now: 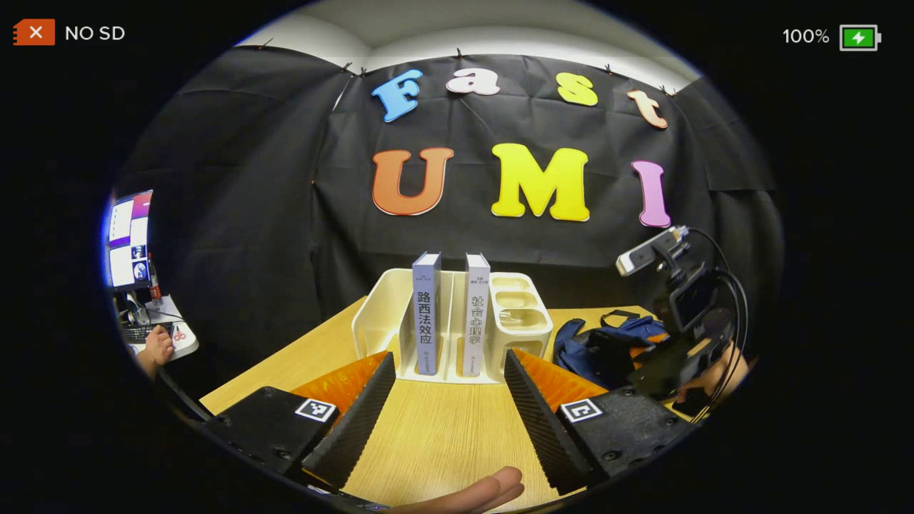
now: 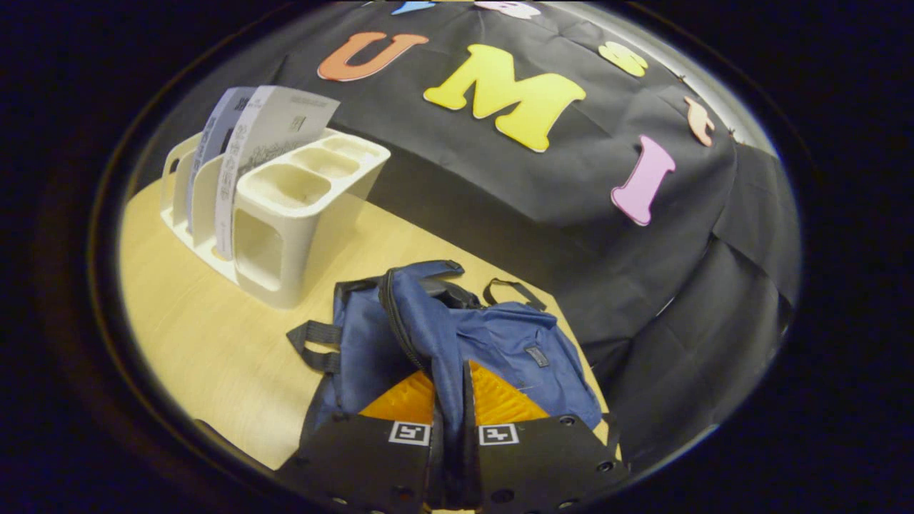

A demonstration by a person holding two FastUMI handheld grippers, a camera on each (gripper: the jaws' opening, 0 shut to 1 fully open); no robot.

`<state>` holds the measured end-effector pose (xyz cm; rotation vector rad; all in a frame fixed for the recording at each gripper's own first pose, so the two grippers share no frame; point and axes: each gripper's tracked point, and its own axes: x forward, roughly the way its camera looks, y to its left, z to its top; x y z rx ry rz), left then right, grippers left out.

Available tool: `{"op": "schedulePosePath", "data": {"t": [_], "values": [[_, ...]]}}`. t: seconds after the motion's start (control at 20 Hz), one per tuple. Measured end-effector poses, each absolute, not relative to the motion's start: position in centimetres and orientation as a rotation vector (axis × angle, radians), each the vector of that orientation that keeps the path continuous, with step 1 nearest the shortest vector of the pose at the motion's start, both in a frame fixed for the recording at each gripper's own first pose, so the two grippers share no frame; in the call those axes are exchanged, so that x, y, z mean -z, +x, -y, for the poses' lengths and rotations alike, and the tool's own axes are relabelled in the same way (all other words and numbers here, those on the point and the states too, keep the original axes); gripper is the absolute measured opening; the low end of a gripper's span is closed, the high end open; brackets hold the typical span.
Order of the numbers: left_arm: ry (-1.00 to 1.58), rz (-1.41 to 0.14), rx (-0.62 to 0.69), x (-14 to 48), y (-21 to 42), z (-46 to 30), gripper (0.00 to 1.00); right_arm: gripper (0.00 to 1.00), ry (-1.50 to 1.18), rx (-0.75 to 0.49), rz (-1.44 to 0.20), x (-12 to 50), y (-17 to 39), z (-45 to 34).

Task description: Open the schoolbag, grab two books from the bookshelf and put them into the schoolbag.

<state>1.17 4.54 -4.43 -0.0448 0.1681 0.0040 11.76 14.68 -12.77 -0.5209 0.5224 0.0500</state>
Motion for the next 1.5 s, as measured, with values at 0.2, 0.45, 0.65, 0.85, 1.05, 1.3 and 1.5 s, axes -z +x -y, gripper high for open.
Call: {"op": "schedulePosePath", "data": {"t": [0.2,0.45,0.65,0.85,1.05,1.3,1.5], "values": [[-0.026,-0.15,0.026,4.7,1.8,-2.6,0.98,0.05,-0.421,-0.109,-0.526,9.4,13.2,-13.4],[-0.045,-0.2,0.053,6.1,2.3,-1.0,0.99,0.05,-0.256,-0.182,-0.493,4.9,15.7,-11.3],[-0.097,-0.2,0.041,5.6,3.5,-1.4,0.98,0.05,-0.228,-0.162,-0.407,0.4,17.8,-8.2],[-0.132,-0.237,0.019,4.7,5.7,-1.9,0.98,0.05,-0.22,-0.178,-0.328,-3.1,19.2,-6.9],[-0.099,-0.256,0.003,3.5,8.9,-2.0,0.98,0.05,-0.207,-0.195,-0.317,-4.3,20.8,-5.5],[-0.07,-0.267,0.04,0.9,14.0,-1.2,0.98,0.05,-0.208,-0.212,-0.325,-5.9,22.8,-3.8],[-0.001,-0.266,0.011,-1.0,19.3,-1.9,0.98,0.05,-0.225,-0.243,-0.329,-6.2,23.3,-3.4]]}}
